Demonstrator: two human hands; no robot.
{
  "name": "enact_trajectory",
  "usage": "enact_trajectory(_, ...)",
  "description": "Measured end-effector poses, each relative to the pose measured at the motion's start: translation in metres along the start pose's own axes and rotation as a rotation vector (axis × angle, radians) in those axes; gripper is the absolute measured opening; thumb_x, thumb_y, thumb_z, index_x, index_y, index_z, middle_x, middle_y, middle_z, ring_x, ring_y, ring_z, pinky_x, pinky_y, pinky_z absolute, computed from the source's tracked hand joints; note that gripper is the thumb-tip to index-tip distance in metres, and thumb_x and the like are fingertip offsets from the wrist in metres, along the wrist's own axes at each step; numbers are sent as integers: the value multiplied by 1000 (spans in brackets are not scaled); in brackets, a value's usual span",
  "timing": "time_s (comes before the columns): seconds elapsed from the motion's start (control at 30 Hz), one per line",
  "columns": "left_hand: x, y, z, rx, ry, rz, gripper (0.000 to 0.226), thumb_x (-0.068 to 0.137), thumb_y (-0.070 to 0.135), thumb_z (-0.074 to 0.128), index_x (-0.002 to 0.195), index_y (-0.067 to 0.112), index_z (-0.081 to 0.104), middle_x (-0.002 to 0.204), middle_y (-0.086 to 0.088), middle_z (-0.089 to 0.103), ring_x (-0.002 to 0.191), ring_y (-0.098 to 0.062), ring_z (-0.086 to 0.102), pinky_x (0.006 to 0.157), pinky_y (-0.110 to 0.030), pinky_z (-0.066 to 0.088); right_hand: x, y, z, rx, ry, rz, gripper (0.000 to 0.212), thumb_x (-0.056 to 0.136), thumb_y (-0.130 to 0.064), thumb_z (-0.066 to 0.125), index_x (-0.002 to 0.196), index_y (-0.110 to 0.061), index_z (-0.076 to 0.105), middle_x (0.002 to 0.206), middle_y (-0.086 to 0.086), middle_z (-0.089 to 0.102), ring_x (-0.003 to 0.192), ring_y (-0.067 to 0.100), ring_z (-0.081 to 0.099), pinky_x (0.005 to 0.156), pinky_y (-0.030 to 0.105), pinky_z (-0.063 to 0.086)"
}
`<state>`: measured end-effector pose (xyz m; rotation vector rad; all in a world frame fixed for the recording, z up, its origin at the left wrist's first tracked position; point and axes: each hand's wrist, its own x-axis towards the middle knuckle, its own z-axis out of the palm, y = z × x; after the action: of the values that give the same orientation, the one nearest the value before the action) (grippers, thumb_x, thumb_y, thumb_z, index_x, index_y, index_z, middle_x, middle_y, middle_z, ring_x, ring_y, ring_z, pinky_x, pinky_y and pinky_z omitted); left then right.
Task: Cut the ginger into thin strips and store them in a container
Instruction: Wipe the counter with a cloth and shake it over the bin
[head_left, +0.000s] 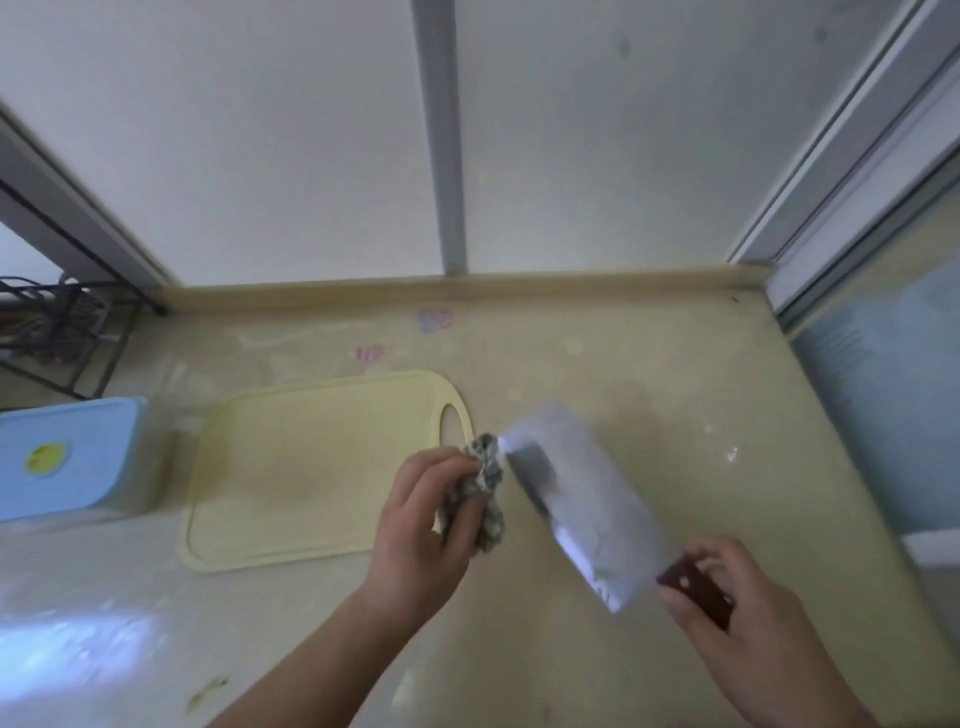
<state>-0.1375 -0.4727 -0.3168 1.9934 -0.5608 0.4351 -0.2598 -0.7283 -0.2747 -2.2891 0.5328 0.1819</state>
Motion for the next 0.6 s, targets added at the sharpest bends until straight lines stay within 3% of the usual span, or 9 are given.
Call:
enact_trajectory(0.07,10,2,5,36,-7,122,18,92,9,61,110,13,60,112,-2,61,103,-22,61,93,-28,48,-24,-4,-1,-7,-121,16,66,79,-20,87,95,-66,43,72,-28,70,74,-4,68,65,10,46)
enact_trajectory(0.13,15,3,11,8,-79,151,14,97,12,60,111,11,64,117,-7,67,114,-23,63,100,-32,50,-38,-5,2,-16,-179,13,68,78,-20,88,92,-68,42,63,-21,70,62,0,66,61,12,45)
enact_trajectory(0.27,0,2,19,43,-206,261,20,101,14,60,104,1,75,121,-7,72,124,-20,64,103,-37,53,-48,-4,9,59,-117,55,60,76,-20,89,96,-60,48,58,-11,70,52,5,59,58,15,43)
enact_trajectory(0.4,-35,17,26,7,-278,322,16,92,6,68,107,7,75,120,-2,73,124,-15,64,95,-37,56,-45,-6,17,83,5,68,38,76,-12,90,88,-24,56,56,-10,69,56,6,61,57,14,42)
enact_trajectory(0.6,-82,40,34,-94,-324,380,23,98,15,55,105,16,77,123,6,72,128,-14,60,97,-35,55,-31,-14,27,62,92,27,41,77,-5,87,84,-26,52,70,-25,71,69,-1,65,60,8,42)
